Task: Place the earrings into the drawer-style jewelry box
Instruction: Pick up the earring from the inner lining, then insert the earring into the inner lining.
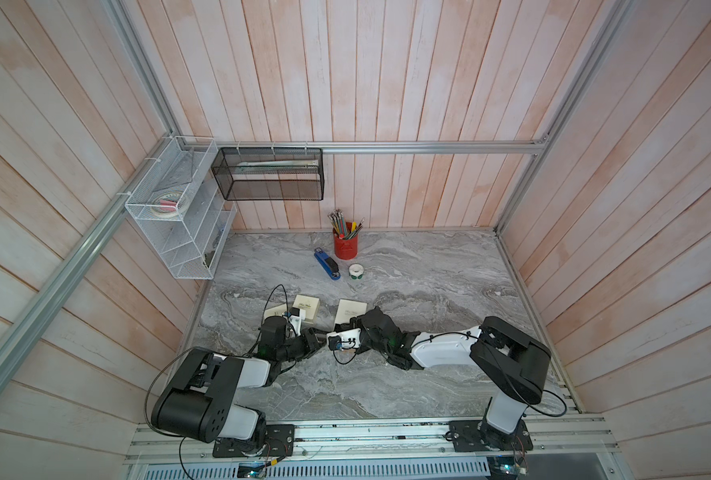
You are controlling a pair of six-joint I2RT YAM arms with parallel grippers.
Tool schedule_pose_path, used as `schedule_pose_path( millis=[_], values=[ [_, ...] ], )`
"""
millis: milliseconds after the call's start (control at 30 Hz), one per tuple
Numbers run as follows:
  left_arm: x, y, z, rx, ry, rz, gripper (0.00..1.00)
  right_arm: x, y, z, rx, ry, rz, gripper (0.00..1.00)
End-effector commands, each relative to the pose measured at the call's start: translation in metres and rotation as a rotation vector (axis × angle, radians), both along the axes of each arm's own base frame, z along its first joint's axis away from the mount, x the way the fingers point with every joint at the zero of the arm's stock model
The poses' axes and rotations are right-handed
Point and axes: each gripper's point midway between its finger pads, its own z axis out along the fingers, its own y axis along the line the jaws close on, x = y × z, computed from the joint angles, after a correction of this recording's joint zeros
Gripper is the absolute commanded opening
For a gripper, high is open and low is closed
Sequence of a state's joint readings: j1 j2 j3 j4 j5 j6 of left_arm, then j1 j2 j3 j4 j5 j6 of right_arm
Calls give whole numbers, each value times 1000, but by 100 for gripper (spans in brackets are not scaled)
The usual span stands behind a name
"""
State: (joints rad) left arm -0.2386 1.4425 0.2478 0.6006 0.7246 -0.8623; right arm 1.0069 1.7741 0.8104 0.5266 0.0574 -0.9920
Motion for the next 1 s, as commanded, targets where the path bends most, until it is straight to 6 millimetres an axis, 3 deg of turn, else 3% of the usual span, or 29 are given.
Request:
schedule_pose_path(
  millis=[0,467,967],
  values=[
    [5,0,-7,50,9,-14,46,0,0,-10,-29,-29,61,0],
    [14,-7,-18,87,40,-49,45,-2,2,-25,-88,-74,216,0],
    [17,-5,-27,119,64,-51,35,10,10,-32,-89,-88,204,0]
  ],
)
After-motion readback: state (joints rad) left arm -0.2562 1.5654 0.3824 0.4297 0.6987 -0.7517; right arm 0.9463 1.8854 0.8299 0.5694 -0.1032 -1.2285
